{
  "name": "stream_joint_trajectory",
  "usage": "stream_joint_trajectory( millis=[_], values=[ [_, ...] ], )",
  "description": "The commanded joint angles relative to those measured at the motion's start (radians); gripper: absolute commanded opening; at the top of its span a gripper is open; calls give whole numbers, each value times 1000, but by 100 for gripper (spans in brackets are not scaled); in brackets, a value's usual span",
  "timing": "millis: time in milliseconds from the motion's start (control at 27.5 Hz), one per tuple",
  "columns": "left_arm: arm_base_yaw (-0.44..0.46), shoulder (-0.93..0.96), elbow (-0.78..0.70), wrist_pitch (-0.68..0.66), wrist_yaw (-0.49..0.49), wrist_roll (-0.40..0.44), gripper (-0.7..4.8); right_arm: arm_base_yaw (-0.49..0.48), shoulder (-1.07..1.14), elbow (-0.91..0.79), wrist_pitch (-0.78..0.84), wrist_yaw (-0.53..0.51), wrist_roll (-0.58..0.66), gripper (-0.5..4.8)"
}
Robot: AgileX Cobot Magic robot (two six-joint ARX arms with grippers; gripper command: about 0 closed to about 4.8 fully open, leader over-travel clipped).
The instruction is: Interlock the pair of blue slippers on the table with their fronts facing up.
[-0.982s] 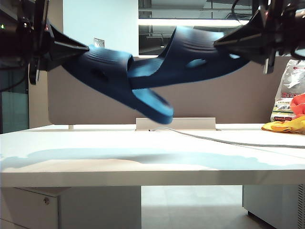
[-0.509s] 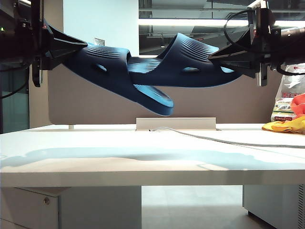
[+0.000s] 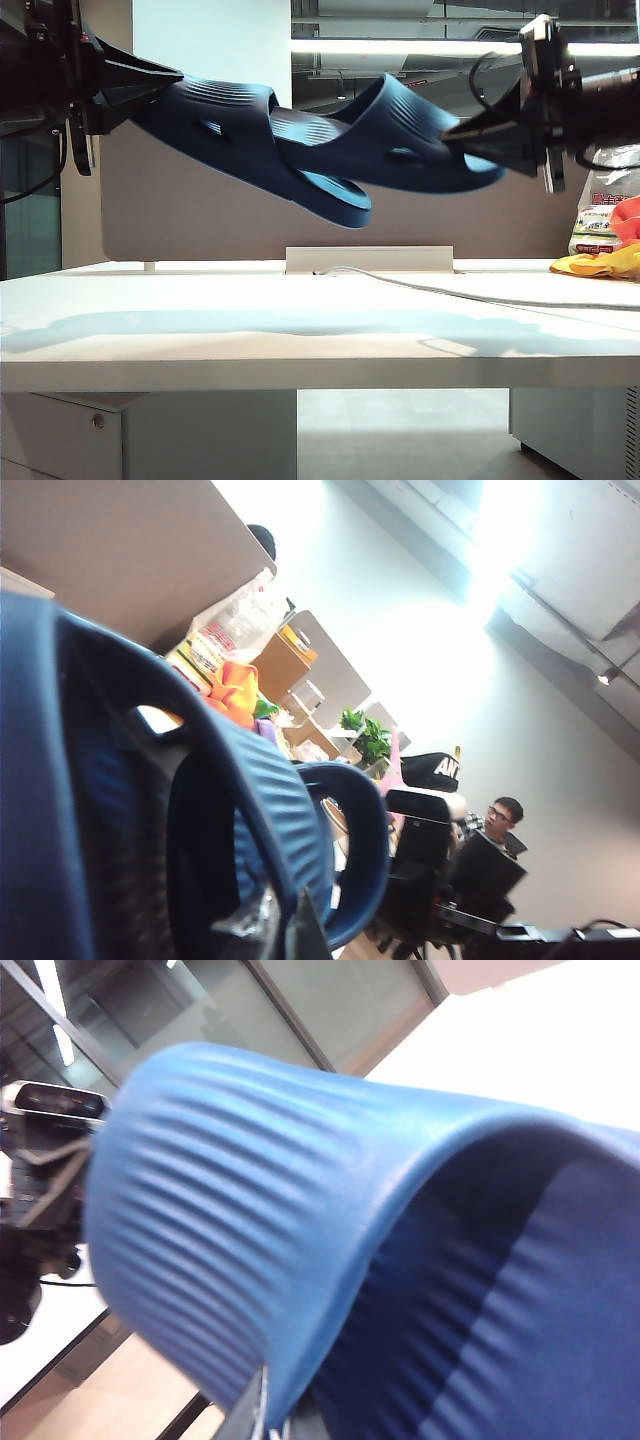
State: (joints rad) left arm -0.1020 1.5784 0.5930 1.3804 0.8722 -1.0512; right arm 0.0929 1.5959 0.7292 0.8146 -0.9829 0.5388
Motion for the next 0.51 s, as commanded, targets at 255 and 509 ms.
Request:
stream_joint_trajectory(
  millis=[255,509],
  values=[
    [-4,-6,4,20,131,-22,-6,79,104,98,-10,-32,-19,-2],
    [-4,-6,4,21,131,-21,-6,111,130,119,-13,28,-26,113]
  ],
)
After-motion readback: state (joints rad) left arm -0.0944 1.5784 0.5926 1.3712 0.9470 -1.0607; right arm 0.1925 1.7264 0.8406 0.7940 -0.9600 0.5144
